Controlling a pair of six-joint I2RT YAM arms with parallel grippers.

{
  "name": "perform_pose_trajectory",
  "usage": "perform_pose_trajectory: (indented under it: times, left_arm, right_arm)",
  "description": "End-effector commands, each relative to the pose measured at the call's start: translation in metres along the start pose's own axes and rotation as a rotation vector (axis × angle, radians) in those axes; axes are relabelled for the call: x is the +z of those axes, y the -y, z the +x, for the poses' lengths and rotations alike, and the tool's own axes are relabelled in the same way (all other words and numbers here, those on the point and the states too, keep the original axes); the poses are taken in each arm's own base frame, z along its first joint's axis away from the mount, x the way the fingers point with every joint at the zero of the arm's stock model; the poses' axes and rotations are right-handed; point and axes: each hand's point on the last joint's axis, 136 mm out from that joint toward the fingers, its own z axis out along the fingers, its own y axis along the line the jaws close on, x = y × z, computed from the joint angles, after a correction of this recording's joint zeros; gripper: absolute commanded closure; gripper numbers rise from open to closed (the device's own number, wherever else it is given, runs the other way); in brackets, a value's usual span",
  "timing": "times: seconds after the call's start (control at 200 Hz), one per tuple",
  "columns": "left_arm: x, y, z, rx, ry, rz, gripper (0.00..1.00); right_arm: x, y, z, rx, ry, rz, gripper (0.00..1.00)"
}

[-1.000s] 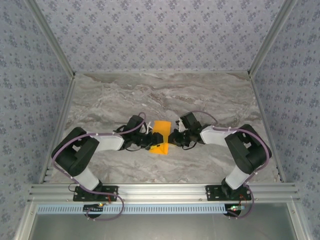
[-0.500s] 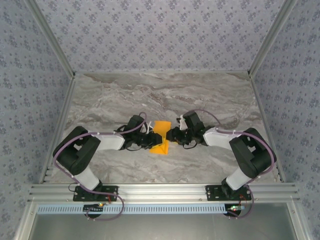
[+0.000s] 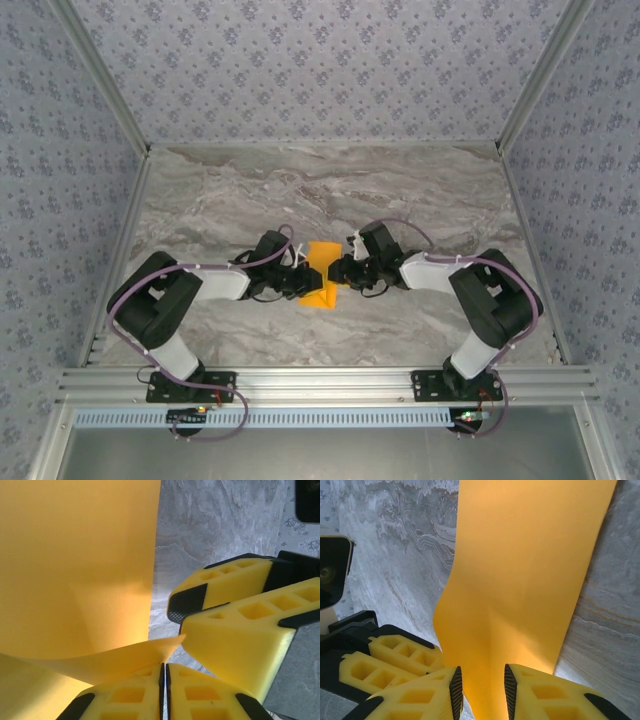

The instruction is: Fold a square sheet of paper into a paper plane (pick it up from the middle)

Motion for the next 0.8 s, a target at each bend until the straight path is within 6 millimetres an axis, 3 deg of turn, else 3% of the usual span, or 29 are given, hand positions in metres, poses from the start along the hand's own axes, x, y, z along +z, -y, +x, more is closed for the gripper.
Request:
perform_pose_trajectory:
  times: [0.0, 0.445, 0.794]
  left_arm:
    - [0.004, -0.001, -0.002, 0.022, -0.005, -0.010, 0.89]
    - [0.003, -0.005, 0.000, 0.019, -0.005, -0.017, 0.96]
    - [0.002, -0.003, 0.000, 0.024, -0.002, -0.012, 0.98]
  right_arm:
    - [-0.011, 0.000, -0.005, -0.007, 0.045, 0.016, 0.72]
    - [0.008, -0.008, 0.000, -0.016, -0.027, -0.035, 0.68]
    - [0.013, -0.013, 0.000, 0.001, -0.036, -0.087, 0.75]
